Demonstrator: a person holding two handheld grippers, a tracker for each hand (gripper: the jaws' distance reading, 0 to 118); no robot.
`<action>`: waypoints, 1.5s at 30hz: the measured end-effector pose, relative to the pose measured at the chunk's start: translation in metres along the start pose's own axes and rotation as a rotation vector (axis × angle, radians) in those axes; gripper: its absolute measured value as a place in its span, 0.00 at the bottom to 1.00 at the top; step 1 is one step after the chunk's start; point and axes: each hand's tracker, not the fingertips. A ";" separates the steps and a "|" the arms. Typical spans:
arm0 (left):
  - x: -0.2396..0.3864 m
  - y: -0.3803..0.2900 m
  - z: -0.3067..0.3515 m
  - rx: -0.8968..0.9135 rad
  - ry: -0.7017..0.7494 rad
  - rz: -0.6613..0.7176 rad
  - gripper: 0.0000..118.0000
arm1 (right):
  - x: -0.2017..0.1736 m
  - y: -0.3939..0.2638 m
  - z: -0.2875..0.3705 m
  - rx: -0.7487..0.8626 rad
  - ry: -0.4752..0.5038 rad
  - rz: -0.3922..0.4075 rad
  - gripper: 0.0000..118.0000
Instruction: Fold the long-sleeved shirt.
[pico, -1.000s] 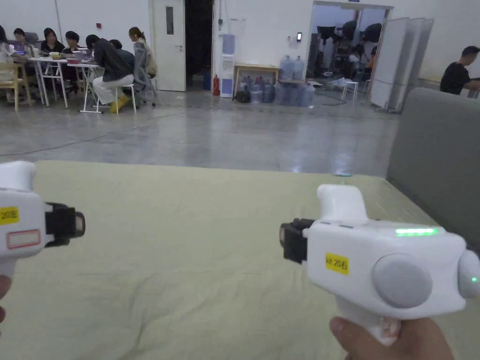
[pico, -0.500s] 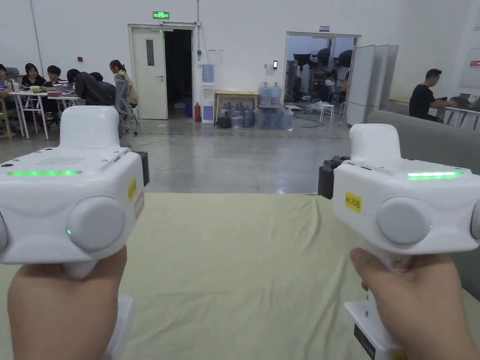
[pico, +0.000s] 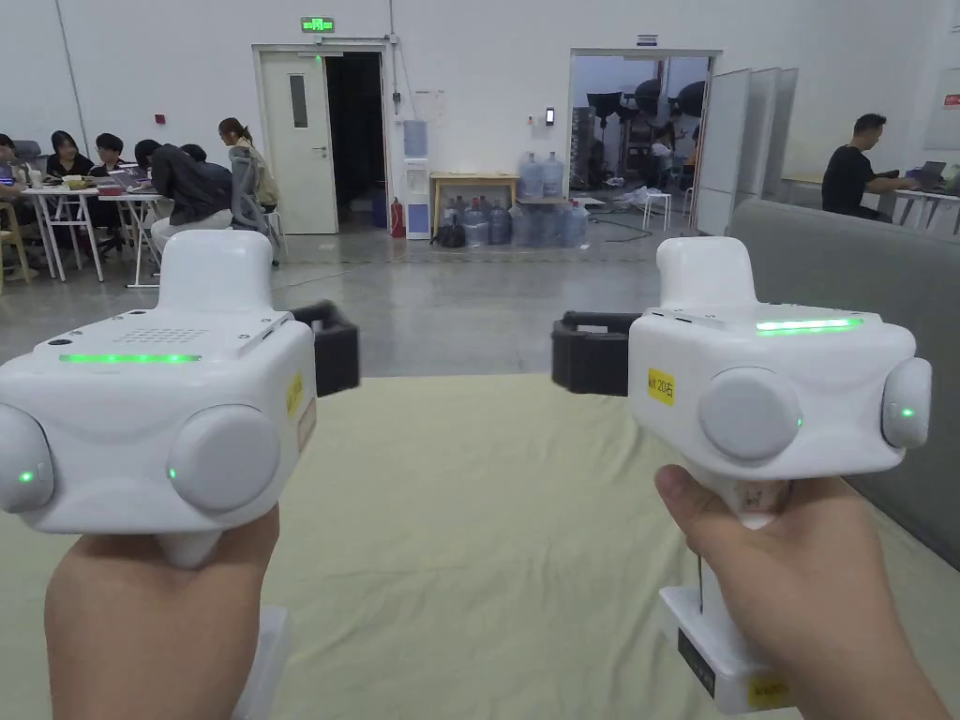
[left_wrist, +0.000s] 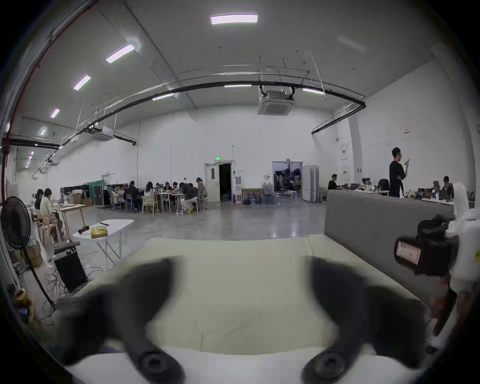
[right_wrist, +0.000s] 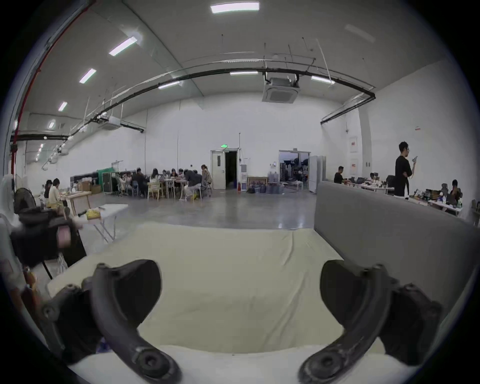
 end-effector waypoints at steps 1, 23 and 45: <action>-0.002 0.000 -0.004 -0.027 -0.009 0.008 0.98 | 0.000 -0.002 0.003 0.072 -0.017 -0.057 1.00; 0.000 -0.003 0.003 -0.020 -0.015 0.019 1.00 | -0.015 -0.011 0.002 -0.027 -0.013 -0.033 1.00; -0.008 -0.005 0.006 -0.046 -0.014 0.050 1.00 | -0.013 -0.013 0.005 -0.027 -0.013 -0.064 1.00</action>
